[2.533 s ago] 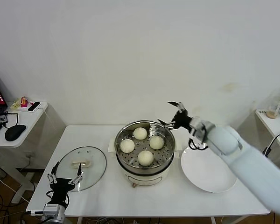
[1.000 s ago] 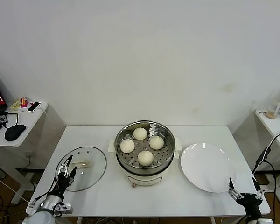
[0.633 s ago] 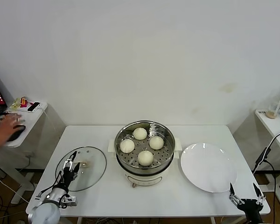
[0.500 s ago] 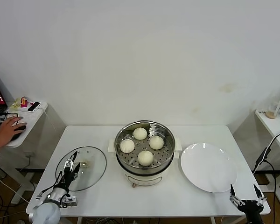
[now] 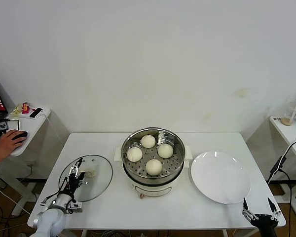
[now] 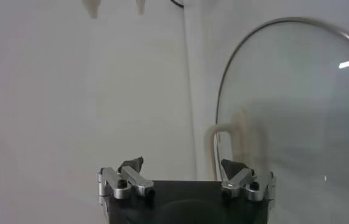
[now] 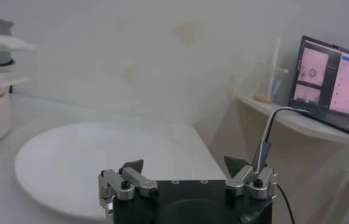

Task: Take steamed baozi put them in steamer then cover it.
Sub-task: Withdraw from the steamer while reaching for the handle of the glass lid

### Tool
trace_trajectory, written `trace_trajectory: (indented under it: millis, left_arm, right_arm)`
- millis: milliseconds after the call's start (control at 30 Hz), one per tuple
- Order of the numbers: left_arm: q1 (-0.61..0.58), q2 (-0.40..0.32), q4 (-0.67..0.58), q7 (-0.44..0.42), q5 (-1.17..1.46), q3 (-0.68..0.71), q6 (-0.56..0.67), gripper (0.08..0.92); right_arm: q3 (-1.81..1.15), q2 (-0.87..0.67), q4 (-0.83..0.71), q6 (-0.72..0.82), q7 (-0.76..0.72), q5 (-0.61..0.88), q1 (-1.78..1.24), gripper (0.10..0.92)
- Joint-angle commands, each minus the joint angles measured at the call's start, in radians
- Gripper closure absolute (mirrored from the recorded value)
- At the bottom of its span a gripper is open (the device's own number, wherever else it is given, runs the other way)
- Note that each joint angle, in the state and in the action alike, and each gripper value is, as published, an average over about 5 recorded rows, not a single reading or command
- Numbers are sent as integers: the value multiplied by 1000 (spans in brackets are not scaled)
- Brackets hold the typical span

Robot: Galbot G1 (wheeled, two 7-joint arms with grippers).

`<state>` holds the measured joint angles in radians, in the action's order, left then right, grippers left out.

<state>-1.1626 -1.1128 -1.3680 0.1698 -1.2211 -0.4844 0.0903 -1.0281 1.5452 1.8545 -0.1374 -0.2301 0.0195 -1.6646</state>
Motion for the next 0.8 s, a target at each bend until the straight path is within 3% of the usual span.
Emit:
trace_trajectory:
  millis: [33, 200, 533, 800]
  left_arm:
    - [52, 3, 51, -3, 1, 6, -2, 177]
    - [52, 3, 54, -7, 7, 7, 3, 234]
    - [53, -8, 65, 13, 7, 5, 17, 519]
    - [10, -16, -10, 95, 11, -31, 21, 753]
  right_arm:
    - [0, 3, -1, -1, -1, -6, -2, 203]
    - [4, 4, -3, 1, -4, -13, -3, 203]
    - [14, 3, -2, -1, -6, -15, -6, 203]
    - [26, -3, 0, -6, -9, -17, -10, 203]
